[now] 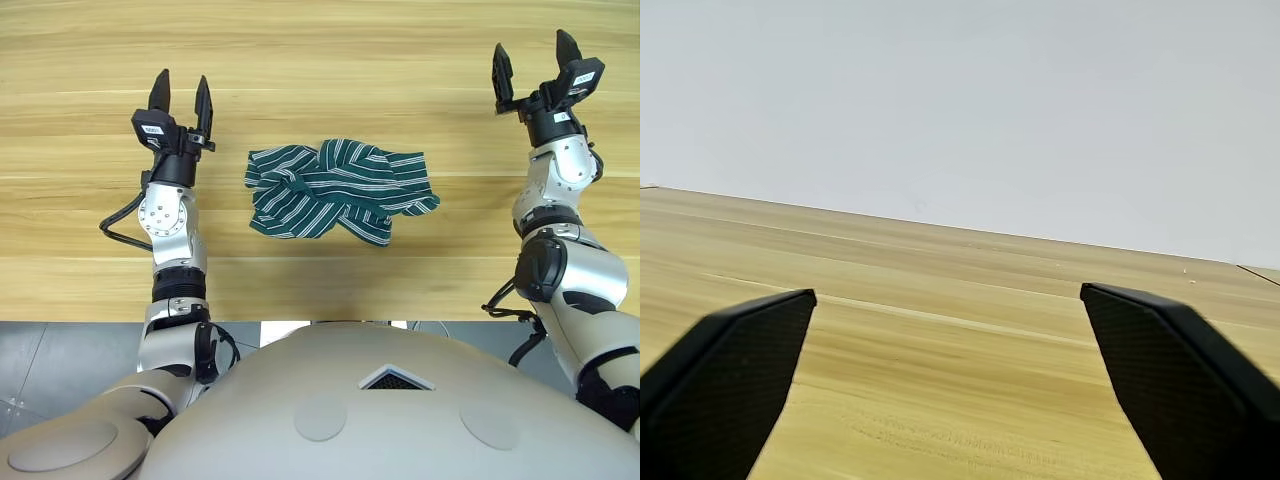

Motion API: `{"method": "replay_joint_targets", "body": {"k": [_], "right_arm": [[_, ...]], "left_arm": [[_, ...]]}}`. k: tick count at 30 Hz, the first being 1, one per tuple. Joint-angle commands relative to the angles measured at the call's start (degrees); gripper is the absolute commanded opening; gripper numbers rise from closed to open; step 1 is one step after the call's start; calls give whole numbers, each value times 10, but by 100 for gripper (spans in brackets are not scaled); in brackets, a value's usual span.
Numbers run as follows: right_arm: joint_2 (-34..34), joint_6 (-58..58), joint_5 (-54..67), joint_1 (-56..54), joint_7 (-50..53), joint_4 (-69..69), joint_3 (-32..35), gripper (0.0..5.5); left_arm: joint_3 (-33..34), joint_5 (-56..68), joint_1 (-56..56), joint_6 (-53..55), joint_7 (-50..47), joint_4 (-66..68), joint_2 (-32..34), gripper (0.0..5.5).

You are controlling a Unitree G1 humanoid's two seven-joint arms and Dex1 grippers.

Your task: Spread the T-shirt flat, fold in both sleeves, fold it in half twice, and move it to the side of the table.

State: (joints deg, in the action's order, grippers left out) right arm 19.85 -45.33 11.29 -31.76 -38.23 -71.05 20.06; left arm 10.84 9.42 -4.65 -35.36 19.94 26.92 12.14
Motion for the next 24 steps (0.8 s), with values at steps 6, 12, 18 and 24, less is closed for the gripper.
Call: {"method": "replay_joint_targets", "body": {"k": [6,12,18,24], "right_arm": [[13,4,7,0,-29,2,2,494],[42,17,43,53,-294,49,-24,494],[89,94,118,168,-536,176,-81,494],[105,102,99,215,-541,219,-150,475]], "left_arm": [[-4,-1,4,-2,9,2,10,256],[-2,0,7,-1,10,-2,12,256],[-1,0,7,0,12,-1,15,256],[-4,-4,6,1,11,0,17,256]]}}
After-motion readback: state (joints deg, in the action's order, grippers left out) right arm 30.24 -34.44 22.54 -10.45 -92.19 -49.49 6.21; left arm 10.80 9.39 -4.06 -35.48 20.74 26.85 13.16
